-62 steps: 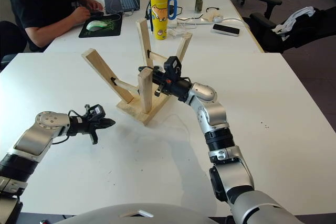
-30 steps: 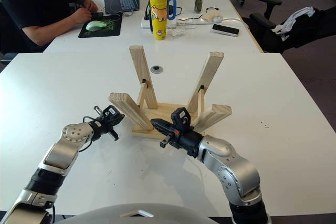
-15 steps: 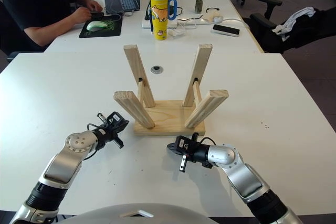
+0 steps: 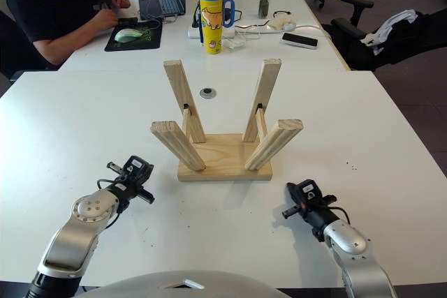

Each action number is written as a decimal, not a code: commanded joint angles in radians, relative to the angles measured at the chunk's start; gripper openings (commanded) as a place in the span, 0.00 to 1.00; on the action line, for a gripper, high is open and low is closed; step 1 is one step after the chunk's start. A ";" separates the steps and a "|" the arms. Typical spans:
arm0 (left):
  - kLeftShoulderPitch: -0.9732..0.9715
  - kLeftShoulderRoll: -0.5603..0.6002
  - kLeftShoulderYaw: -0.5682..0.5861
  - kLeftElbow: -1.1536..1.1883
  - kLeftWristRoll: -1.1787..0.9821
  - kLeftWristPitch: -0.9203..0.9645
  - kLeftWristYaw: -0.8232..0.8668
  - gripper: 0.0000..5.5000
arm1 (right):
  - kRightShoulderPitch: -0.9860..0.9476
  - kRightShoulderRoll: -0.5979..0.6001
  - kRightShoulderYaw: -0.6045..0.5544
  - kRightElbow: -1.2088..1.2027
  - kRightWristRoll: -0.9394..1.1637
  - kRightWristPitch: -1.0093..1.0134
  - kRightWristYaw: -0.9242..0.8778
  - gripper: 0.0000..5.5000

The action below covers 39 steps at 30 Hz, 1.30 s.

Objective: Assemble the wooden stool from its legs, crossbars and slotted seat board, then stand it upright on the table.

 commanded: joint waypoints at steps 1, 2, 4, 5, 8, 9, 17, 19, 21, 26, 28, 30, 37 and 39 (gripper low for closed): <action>-0.014 -0.056 0.003 0.012 -0.048 0.018 0.005 0.00 | -0.104 0.073 0.057 0.034 0.011 0.045 -0.007 0.00; -0.024 -0.071 0.004 0.029 -0.062 0.017 0.003 0.00 | -0.131 0.098 0.079 0.038 0.018 0.055 -0.005 0.00; -0.032 -0.055 -0.033 0.047 -0.068 0.040 -0.026 0.00 | -0.159 0.129 0.122 0.037 0.022 0.077 0.004 0.00; -0.037 -0.048 -0.041 0.054 -0.070 0.041 -0.033 0.00 | -0.160 0.140 0.136 0.028 0.020 0.084 0.001 0.00; -0.058 -0.031 -0.060 0.067 -0.074 0.059 -0.056 0.00 | -0.149 0.168 0.162 -0.007 0.031 0.113 -0.002 0.00; -0.064 -0.029 -0.066 0.080 -0.071 0.056 -0.057 0.00 | -0.148 0.178 0.170 -0.013 0.036 0.123 -0.001 0.00; -0.107 -0.068 -0.139 0.096 -0.147 -0.020 -0.145 0.00 | -0.199 0.211 0.222 -0.030 0.072 0.145 0.055 0.00; -0.100 -0.064 -0.144 0.054 -0.203 -0.022 -0.203 0.00 | -0.215 0.206 0.221 -0.059 0.097 0.160 0.076 0.00; -0.097 -0.044 -0.146 0.015 -0.246 -0.017 -0.252 0.00 | -0.226 0.196 0.214 -0.092 0.119 0.181 0.095 0.00; -0.132 -0.023 -0.088 -0.091 -0.373 0.062 -0.303 0.00 | -0.256 0.174 0.200 -0.206 0.194 0.273 0.131 0.00; -0.167 0.000 -0.061 -0.135 -0.417 0.107 -0.325 0.00 | -0.274 0.157 0.195 -0.261 0.239 0.329 0.146 0.00; -0.211 0.020 -0.020 -0.180 -0.475 0.163 -0.344 0.00 | -0.301 0.148 0.173 -0.322 0.308 0.402 0.154 0.00; -0.304 0.086 0.112 -0.256 -0.650 0.311 -0.395 0.00 | -0.405 0.129 0.058 -0.413 0.502 0.576 0.156 0.00; -0.314 0.099 0.132 -0.264 -0.689 0.336 -0.404 0.00 | -0.423 0.123 0.037 -0.419 0.532 0.601 0.161 0.00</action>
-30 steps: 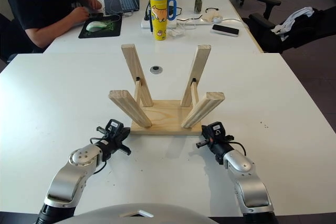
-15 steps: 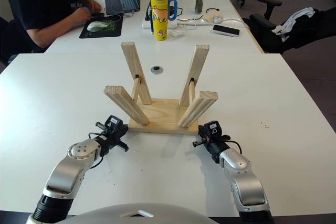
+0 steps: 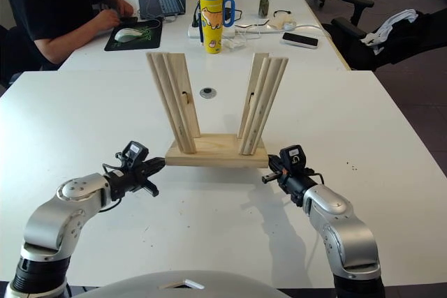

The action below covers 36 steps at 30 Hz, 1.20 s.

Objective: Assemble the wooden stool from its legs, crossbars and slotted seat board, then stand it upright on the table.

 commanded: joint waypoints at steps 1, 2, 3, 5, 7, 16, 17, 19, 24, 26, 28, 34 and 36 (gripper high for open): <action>-0.134 -0.027 -0.021 -0.152 -0.322 0.069 -0.204 0.00 | -0.153 0.023 0.042 -0.152 0.304 0.091 0.171 0.00; -0.141 -0.025 -0.012 -0.150 -0.337 0.083 -0.203 0.00 | -0.161 0.024 0.035 -0.154 0.313 0.101 0.168 0.00; -0.149 -0.014 -0.008 -0.145 -0.351 0.094 -0.212 0.00 | -0.170 0.028 0.027 -0.155 0.323 0.110 0.164 0.00; -0.156 0.007 0.003 -0.148 -0.388 0.115 -0.231 0.00 | -0.188 0.038 0.017 -0.156 0.341 0.122 0.157 0.00; -0.157 0.026 0.009 -0.149 -0.400 0.116 -0.237 0.00 | -0.198 0.042 0.008 -0.152 0.346 0.130 0.152 0.00; -0.050 0.239 -0.031 0.092 -0.091 -0.203 -0.297 0.00 | -0.103 -0.108 0.028 0.000 0.103 -0.019 0.150 0.00; -0.033 0.265 -0.020 0.138 -0.060 -0.252 -0.309 0.04 | -0.081 -0.133 0.021 0.017 0.086 -0.045 0.167 0.00; -0.005 0.306 0.004 0.214 -0.010 -0.346 -0.324 0.07 | -0.055 -0.177 0.011 0.060 0.065 -0.098 0.211 0.04; 0.042 0.357 0.096 0.336 0.002 -0.483 -0.391 0.21 | -0.002 -0.289 -0.034 0.185 0.063 -0.225 0.393 0.16; 0.071 0.385 0.123 0.369 -0.002 -0.531 -0.442 0.27 | -0.013 -0.323 -0.049 0.264 0.063 -0.274 0.461 0.22; 0.054 0.405 0.132 0.439 0.002 -0.590 -0.493 0.31 | -0.014 -0.354 -0.065 0.330 0.052 -0.326 0.508 0.26; -0.075 0.382 0.092 0.599 0.001 -0.793 -0.634 0.47 | -0.040 -0.396 0.007 0.399 0.004 -0.479 0.651 0.43; -0.132 0.368 0.055 0.649 0.020 -0.855 -0.674 0.52 | -0.067 -0.398 0.049 0.424 -0.032 -0.528 0.675 0.48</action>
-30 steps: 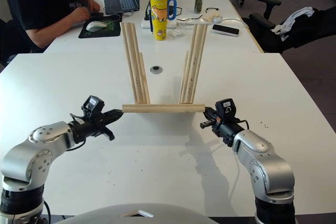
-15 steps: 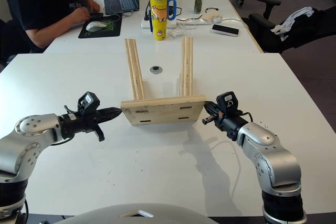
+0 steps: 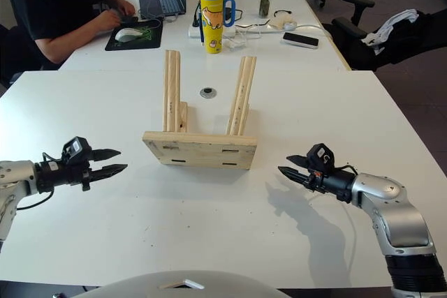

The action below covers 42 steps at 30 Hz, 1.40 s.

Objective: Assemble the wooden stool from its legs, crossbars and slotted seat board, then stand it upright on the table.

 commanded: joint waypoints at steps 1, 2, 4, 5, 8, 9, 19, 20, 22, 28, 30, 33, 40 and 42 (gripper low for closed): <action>-0.143 -0.031 -0.074 0.106 0.036 -0.141 -0.079 0.54 | -0.067 -0.009 0.087 0.053 -0.085 -0.110 0.047 0.49; -0.177 -0.038 -0.092 0.132 0.039 -0.152 -0.098 0.57 | -0.083 -0.007 0.100 0.070 -0.098 -0.123 0.052 0.49; -0.239 -0.054 -0.121 0.183 0.044 -0.179 -0.129 0.61 | -0.116 0.002 0.121 0.090 -0.112 -0.153 0.066 0.49; -0.260 -0.058 -0.133 0.206 0.049 -0.190 -0.144 0.62 | -0.141 0.011 0.135 0.100 -0.115 -0.167 0.075 0.49; -0.305 -0.060 -0.172 0.282 0.092 -0.253 -0.174 0.62 | -0.212 0.035 0.166 0.122 -0.121 -0.190 0.090 0.49; -0.319 -0.063 -0.181 0.306 0.103 -0.272 -0.180 0.62 | -0.228 0.040 0.172 0.127 -0.122 -0.196 0.090 0.49; -0.389 -0.120 -0.238 0.397 0.123 -0.329 -0.234 0.62 | -0.352 0.082 0.230 0.177 -0.094 -0.169 0.175 0.49; -0.399 -0.128 -0.244 0.408 0.128 -0.335 -0.237 0.62 | -0.358 0.085 0.232 0.190 -0.097 -0.175 0.177 0.49; -0.415 -0.143 -0.259 0.429 0.140 -0.348 -0.247 0.62 | -0.370 0.090 0.239 0.214 -0.101 -0.184 0.189 0.49; -0.479 -0.181 -0.273 0.533 0.152 -0.390 -0.271 0.62 | -0.392 0.102 0.245 0.268 -0.105 -0.210 0.215 0.46; -0.495 -0.186 -0.273 0.561 0.153 -0.397 -0.277 0.59 | -0.398 0.111 0.239 0.276 -0.091 -0.209 0.223 0.42; -0.510 -0.185 -0.264 0.592 0.146 -0.386 -0.292 0.52 | -0.407 0.124 0.231 0.279 -0.074 -0.200 0.230 0.33; -0.505 -0.162 -0.246 0.600 0.125 -0.336 -0.348 0.33 | -0.405 0.120 0.222 0.280 -0.064 -0.185 0.255 0.27; -0.501 -0.164 -0.237 0.575 0.105 -0.301 -0.364 0.30 | -0.413 0.119 0.211 0.281 -0.048 -0.169 0.264 0.27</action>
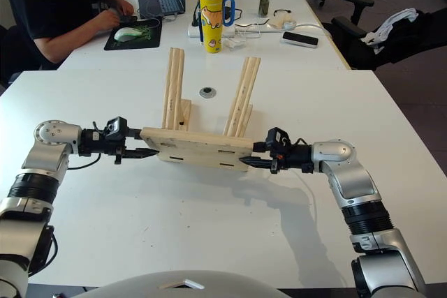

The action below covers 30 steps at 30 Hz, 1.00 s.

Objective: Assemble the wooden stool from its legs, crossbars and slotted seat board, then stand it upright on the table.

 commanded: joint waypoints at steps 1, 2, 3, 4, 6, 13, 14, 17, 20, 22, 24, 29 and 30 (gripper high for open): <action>0.004 0.024 0.020 -0.071 -0.051 0.092 -0.052 0.29 | -0.036 -0.009 -0.033 -0.005 0.041 0.044 0.016 0.27; 0.013 0.030 0.024 -0.111 -0.071 0.130 -0.064 0.29 | -0.040 -0.011 -0.038 -0.011 0.056 0.066 0.023 0.27; 0.031 0.052 0.034 -0.189 -0.115 0.216 -0.085 0.29 | -0.046 -0.023 -0.050 -0.044 0.091 0.123 0.038 0.27; 0.050 0.080 0.047 -0.278 -0.167 0.316 -0.105 0.29 | -0.051 -0.039 -0.069 -0.092 0.147 0.203 0.051 0.27; 0.082 0.136 0.070 -0.435 -0.268 0.498 -0.125 0.29 | -0.054 -0.077 -0.110 -0.190 0.251 0.350 0.059 0.27; 0.150 0.341 0.215 -0.797 -0.687 1.112 -0.115 0.28 | -0.076 -0.240 -0.245 -0.481 0.618 0.828 0.012 0.27; 0.092 0.372 0.228 -0.792 -0.777 1.243 -0.124 0.27 | -0.147 -0.273 -0.278 -0.466 0.741 0.942 -0.009 0.27; -0.121 0.406 0.226 -0.701 -0.912 1.519 -0.131 0.27 | -0.391 -0.353 -0.295 -0.326 0.976 1.211 0.043 0.26; -0.280 0.388 0.170 -0.588 -0.893 1.640 -0.139 0.26 | -0.557 -0.356 -0.239 -0.138 0.994 1.359 0.088 0.26; -0.359 0.383 0.119 -0.505 -0.872 1.705 -0.143 0.26 | -0.636 -0.381 -0.156 -0.004 1.029 1.392 0.096 0.25; -0.403 0.385 0.060 -0.443 -0.864 1.725 -0.146 0.26 | -0.685 -0.396 -0.071 0.112 1.049 1.392 0.098 0.24; -0.383 0.387 -0.061 -0.335 -0.917 1.726 -0.146 0.24 | -0.616 -0.346 0.079 0.249 1.014 1.392 0.072 0.24; -0.384 0.387 -0.082 -0.318 -0.931 1.726 -0.146 0.24 | -0.592 -0.342 0.091 0.257 1.022 1.392 0.074 0.24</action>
